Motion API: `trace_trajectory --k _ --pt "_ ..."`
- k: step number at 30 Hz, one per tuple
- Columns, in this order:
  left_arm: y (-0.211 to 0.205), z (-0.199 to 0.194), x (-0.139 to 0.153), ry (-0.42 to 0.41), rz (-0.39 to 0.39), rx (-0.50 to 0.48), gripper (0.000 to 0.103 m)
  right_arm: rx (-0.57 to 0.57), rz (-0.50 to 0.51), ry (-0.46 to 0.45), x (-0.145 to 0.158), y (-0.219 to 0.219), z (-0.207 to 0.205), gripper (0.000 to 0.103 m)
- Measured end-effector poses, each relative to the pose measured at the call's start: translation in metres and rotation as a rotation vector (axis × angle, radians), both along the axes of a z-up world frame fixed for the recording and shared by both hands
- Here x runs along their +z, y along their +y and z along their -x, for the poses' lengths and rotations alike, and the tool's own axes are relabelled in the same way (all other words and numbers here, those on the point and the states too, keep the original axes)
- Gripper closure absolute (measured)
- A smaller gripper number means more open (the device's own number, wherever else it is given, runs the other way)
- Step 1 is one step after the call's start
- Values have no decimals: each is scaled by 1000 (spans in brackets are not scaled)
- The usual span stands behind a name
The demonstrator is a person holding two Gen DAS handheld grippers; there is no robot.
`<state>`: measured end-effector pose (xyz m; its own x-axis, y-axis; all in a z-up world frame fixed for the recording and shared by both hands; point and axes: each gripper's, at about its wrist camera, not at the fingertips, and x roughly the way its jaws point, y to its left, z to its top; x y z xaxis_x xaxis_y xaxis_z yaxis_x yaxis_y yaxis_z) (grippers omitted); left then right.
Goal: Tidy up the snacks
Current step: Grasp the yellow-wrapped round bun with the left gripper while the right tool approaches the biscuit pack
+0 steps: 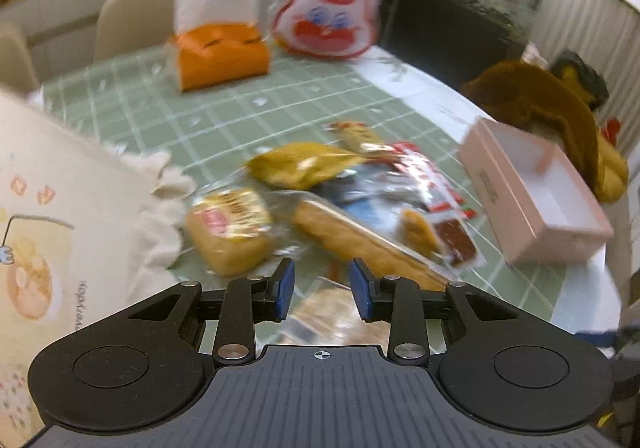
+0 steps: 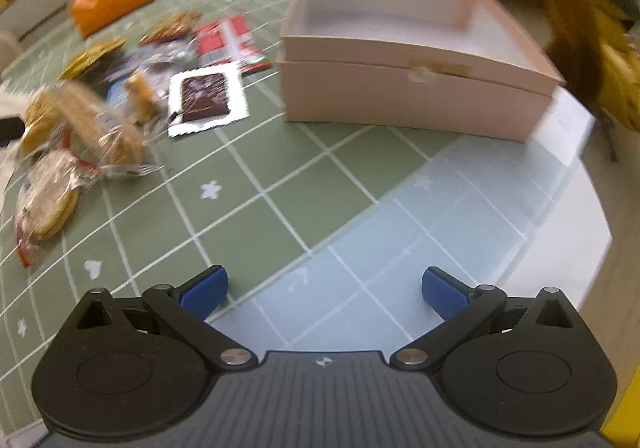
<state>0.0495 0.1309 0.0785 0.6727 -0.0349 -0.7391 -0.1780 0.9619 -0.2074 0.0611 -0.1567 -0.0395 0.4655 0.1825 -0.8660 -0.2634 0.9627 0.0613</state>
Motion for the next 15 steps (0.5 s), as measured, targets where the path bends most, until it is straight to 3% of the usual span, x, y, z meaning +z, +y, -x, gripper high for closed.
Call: trace_trajectory --k 1,3,6,10,15 --pt "11 -3 -2 14 43 37 67 5 -4 -6 4 3 -2 10" --pt "33 -6 -8 33 130 132 67 -6 -19 -53 17 10 -4 11" --pt "55 -13 -18 28 183 262 67 2 -75 -96 39 26 -6 11" --pt "72 -29 -27 45 190 324 67 76 -146 -86 58 62 -6 10" --pt "67 -42 -31 84 125 275 60 205 -250 63 54 112 6 11"
